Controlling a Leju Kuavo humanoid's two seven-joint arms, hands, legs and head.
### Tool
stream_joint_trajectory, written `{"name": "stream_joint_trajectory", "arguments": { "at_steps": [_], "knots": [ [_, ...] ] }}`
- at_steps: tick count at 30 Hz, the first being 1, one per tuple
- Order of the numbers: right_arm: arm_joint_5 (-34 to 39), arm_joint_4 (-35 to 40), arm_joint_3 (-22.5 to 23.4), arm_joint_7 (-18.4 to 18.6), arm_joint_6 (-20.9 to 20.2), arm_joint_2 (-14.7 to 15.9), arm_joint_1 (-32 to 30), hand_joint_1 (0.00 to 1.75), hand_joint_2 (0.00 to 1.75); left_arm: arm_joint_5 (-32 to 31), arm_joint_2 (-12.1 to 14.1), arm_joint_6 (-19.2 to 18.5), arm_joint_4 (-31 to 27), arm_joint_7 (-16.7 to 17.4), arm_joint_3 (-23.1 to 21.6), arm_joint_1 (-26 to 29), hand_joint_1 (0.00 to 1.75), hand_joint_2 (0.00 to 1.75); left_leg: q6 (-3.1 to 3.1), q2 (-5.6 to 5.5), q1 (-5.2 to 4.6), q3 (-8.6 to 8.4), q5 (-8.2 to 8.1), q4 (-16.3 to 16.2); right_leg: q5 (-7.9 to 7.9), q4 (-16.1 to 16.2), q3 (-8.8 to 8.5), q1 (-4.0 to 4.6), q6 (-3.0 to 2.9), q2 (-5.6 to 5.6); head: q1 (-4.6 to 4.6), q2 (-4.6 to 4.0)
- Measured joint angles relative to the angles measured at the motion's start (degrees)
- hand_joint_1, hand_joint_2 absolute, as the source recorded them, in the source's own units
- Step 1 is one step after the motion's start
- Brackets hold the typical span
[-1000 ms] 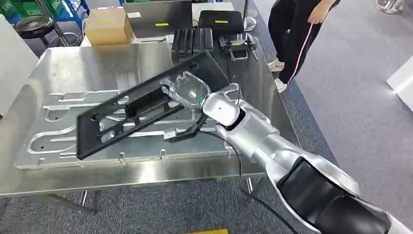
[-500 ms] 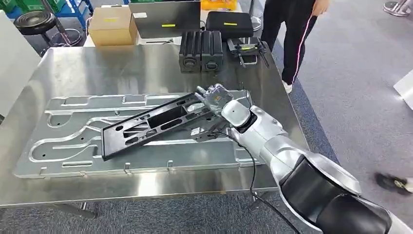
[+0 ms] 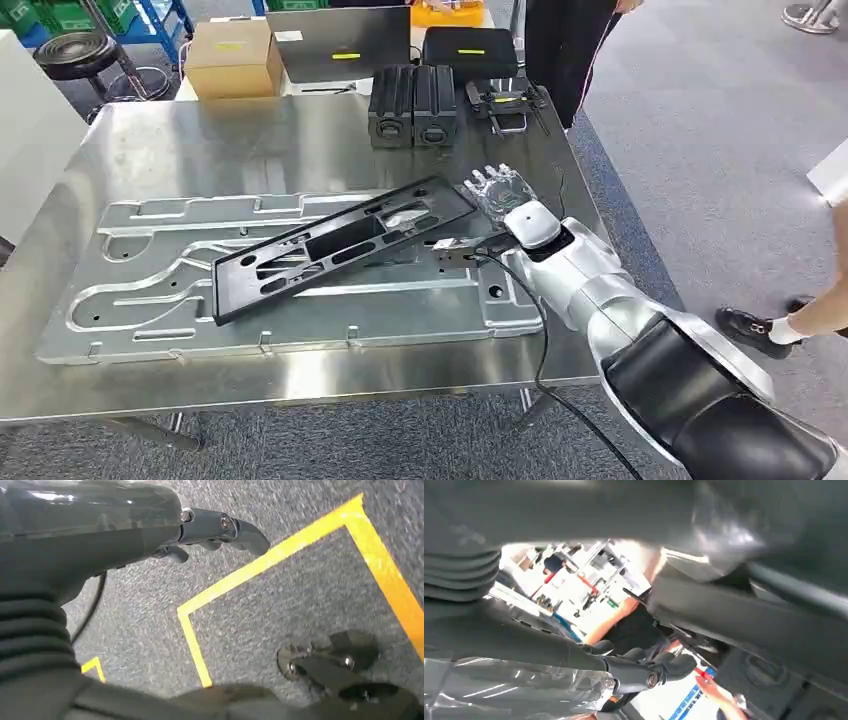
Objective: Take the parts from the cabinet and place them on the table.
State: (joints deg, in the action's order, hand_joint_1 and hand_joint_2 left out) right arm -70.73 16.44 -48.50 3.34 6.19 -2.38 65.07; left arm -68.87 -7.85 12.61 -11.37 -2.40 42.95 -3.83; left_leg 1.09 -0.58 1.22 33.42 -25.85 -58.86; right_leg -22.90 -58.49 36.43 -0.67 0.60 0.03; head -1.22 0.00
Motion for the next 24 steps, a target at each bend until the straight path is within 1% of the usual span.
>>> {"name": "stream_joint_trajectory", "arguments": {
  "at_steps": [2,3,4,5,6,7,8,9,10,11,12,13,14,15,16,17,18,19,20,21,22,23,24],
  "knots": [
    [1.0,0.1,1.3,-1.2,3.9,1.2,-0.5,0.00,0.00,0.2,0.1,-0.8,0.0,0.6,0.1,0.0,0.00,0.00,-0.90,-0.06,-0.29,0.27,0.59,0.0,0.62,0.4,0.01,-0.19,0.91,-0.01,0.02,0.00],
    [1.1,0.5,2.1,-1.9,6.4,2.0,-0.8,0.00,0.00,0.4,0.1,-1.3,0.0,1.1,0.3,0.1,0.00,0.00,-1.71,0.08,0.12,0.46,1.30,0.6,0.27,0.1,0.20,-0.37,1.26,0.06,0.02,0.00],
    [1.0,0.9,2.9,-2.4,8.4,3.3,-1.1,0.00,0.00,0.3,0.1,-2.0,0.0,1.7,0.4,0.0,0.00,0.00,-2.16,0.14,0.03,0.77,1.79,0.8,-1.69,-1.1,0.70,-0.52,1.51,0.01,0.02,0.00],
    [0.4,1.8,3.5,-2.5,10.1,4.6,-1.5,0.00,0.00,0.1,0.1,-2.6,0.0,2.2,0.5,0.1,0.00,0.00,-2.60,0.12,-0.01,1.26,2.25,0.8,-4.67,-4.1,1.81,-0.56,1.62,0.00,0.02,0.00],
    [-0.5,3.2,4.3,-2.5,11.7,6.8,-1.9,0.00,0.00,-0.3,0.2,-3.5,0.0,2.3,0.5,0.2,0.00,0.00,-2.86,0.06,-0.13,1.96,2.72,0.8,-7.99,-8.9,3.48,-0.55,1.83,0.02,0.02,0.00],
    [-1.5,5.3,5.2,-2.5,11.8,8.9,-2.5,0.00,0.00,-0.8,0.2,-4.0,0.0,2.1,0.5,0.3,0.00,0.00,-2.94,-0.07,-0.25,2.59,3.19,0.8,-10.33,-13.2,4.80,-0.56,1.99,0.02,0.02,0.00],
    [-2.8,8.7,6.5,-2.5,10.8,11.7,-3.7,0.00,0.00,-1.5,0.1,-4.3,0.0,1.6,0.5,0.4,0.00,0.00,-3.04,-0.20,-0.36,3.33,3.73,0.7,-11.74,-16.6,5.59,-0.55,2.09,0.02,0.02,0.00],
    [-3.7,12.3,8.2,-2.6,9.9,14.4,-5.0,0.00,0.00,-2.2,0.0,-4.4,0.0,0.8,0.3,0.4,0.00,0.00,-3.08,-0.34,-0.42,3.98,4.15,0.6,-11.39,-17.2,5.13,-0.54,2.07,0.02,0.02,0.00],
    [-3.8,16.5,10.2,-3.5,9.0,17.5,-6.4,0.00,0.00,-2.9,-0.1,-4.4,0.0,-0.1,0.1,0.5,0.00,0.00,-3.12,-0.45,-0.50,4.66,4.62,0.5,-9.89,-15.4,3.39,-0.54,1.97,0.01,0.02,0.00],
    [-3.0,21.6,12.7,-4.9,8.2,21.1,-7.9,0.00,0.00,-3.4,-0.4,-4.2,0.0,-0.7,-0.2,0.5,0.00,0.00,-3.16,-0.62,-0.60,5.28,5.06,0.5,-7.95,-11.7,0.70,-0.51,1.77,0.00,0.02,0.00],
    [-0.5,27.2,15.7,-6.4,8.4,25.2,-9.7,0.00,0.00,-3.8,-0.7,-4.2,0.0,-1.4,-0.5,0.4,0.00,0.00,-3.14,-0.76,-0.67,5.81,5.51,0.4,-6.38,-6.5,-3.01,-0.39,1.45,-0.04,0.02,0.00],
    [3.2,32.7,18.8,-7.9,9.3,29.3,-12.2,0.00,0.00,-4.0,-1.0,-3.9,0.0,-1.7,-0.7,0.2,0.00,0.00,-3.14,-1.01,-0.70,6.06,5.96,0.4,-6.35,-1.6,-6.75,0.01,0.95,-0.27,0.02,0.00],
    [7.9,38.8,23.1,-9.1,11.4,34.2,-16.9,0.00,0.00,-4.3,-1.3,-3.8,0.0,-1.8,-1.0,0.0,0.00,0.00,-2.89,-1.73,-0.95,6.42,6.40,0.4,-7.69,2.3,-8.54,0.48,0.92,-1.18,0.02,0.00],
    [12.3,45.1,28.6,-10.5,14.3,38.3,-23.1,0.00,0.00,-4.4,-1.5,-3.6,0.0,-1.7,-1.2,-0.2,0.00,0.00,-2.61,-2.27,-0.55,6.01,7.06,1.1,-6.54,1.9,-8.40,0.75,1.05,-1.76,-0.07,0.00],
    [16.3,52.7,36.9,-13.4,17.7,40.3,-32.7,0.00,0.00,-4.4,-1.6,-3.3,0.0,-1.3,-1.4,-0.5,0.00,0.00,-2.22,-3.22,-0.08,5.79,7.64,1.4,-6.29,2.8,-8.86,1.05,0.71,-1.99,-0.02,0.00],
    [18.6,60.0,45.8,-17.7,20.7,41.1,-42.1,0.00,0.00,-4.2,-1.6,-3.2,0.0,-0.9,-1.4,-0.6,0.00,0.00,-1.73,-3.82,0.07,5.90,8.11,2.1,-6.15,3.2,-9.33,1.60,0.50,-2.49,0.35,0.00],
    [18.8,65.6,53.0,-22.1,22.6,39.3,-50.3,0.00,0.00,-4.0,-1.5,-3.1,0.0,-0.4,-1.4,-0.3,0.00,0.00,-1.00,-4.09,-0.11,5.90,8.48,2.7,-5.18,4.3,-9.21,1.10,-0.47,-2.87,0.33,0.00],
    [17.9,71.5,61.4,-27.8,25.5,34.5,-55.8,0.00,0.00,-3.3,-1.4,-2.8,0.0,0.3,-1.4,-0.4,0.00,0.00,-0.91,-2.42,0.12,5.94,6.24,1.9,-4.20,4.9,-8.90,0.96,-0.74,-3.08,0.33,0.00],
    [16.6,75.2,67.0,-31.0,27.8,30.3,-60.7,0.00,0.00,-2.6,-1.3,-2.5,0.0,0.8,-1.3,-0.4,0.00,0.00,-0.73,-1.16,-0.01,6.48,2.49,-0.6,-3.59,5.2,-8.30,0.79,-1.27,-2.65,0.31,0.00],
    [15.4,77.5,71.2,-33.3,30.0,26.3,-65.1,0.00,0.00,-1.5,-1.2,-2.1,0.0,1.2,-1.0,-0.4,0.00,0.00,-0.37,-0.55,-0.02,7.36,-1.71,-4.5,-3.07,5.1,-7.51,0.60,-1.32,-2.57,0.31,0.00],
    [14.5,78.6,74.7,-35.0,31.7,22.1,-68.4,0.00,0.00,-0.5,-1.1,-1.7,0.0,1.4,-0.4,-0.3,0.00,0.00,0.00,-0.23,-0.01,8.26,-5.14,-9.3,-2.44,4.9,-6.62,0.47,-1.32,-2.33,0.33,0.00],
    [13.7,78.6,76.5,-35.5,32.6,19.0,-69.9,0.00,0.00,0.2,-1.0,-1.4,0.0,1.5,0.1,-0.2,0.00,0.00,0.25,0.03,0.01,8.60,-6.69,-13.1,-1.87,4.8,-5.65,0.44,-1.38,-2.15,0.33,0.00],
    [13.2,78.2,77.6,-35.5,33.1,15.7,-70.8,0.00,0.00,0.6,-1.0,-1.2,0.0,1.8,0.6,0.0,0.00,0.00,0.43,0.16,0.01,8.20,-6.25,-15.5,-1.20,4.5,-4.57,0.37,-1.39,-1.74,0.31,0.00]
  ]
}}
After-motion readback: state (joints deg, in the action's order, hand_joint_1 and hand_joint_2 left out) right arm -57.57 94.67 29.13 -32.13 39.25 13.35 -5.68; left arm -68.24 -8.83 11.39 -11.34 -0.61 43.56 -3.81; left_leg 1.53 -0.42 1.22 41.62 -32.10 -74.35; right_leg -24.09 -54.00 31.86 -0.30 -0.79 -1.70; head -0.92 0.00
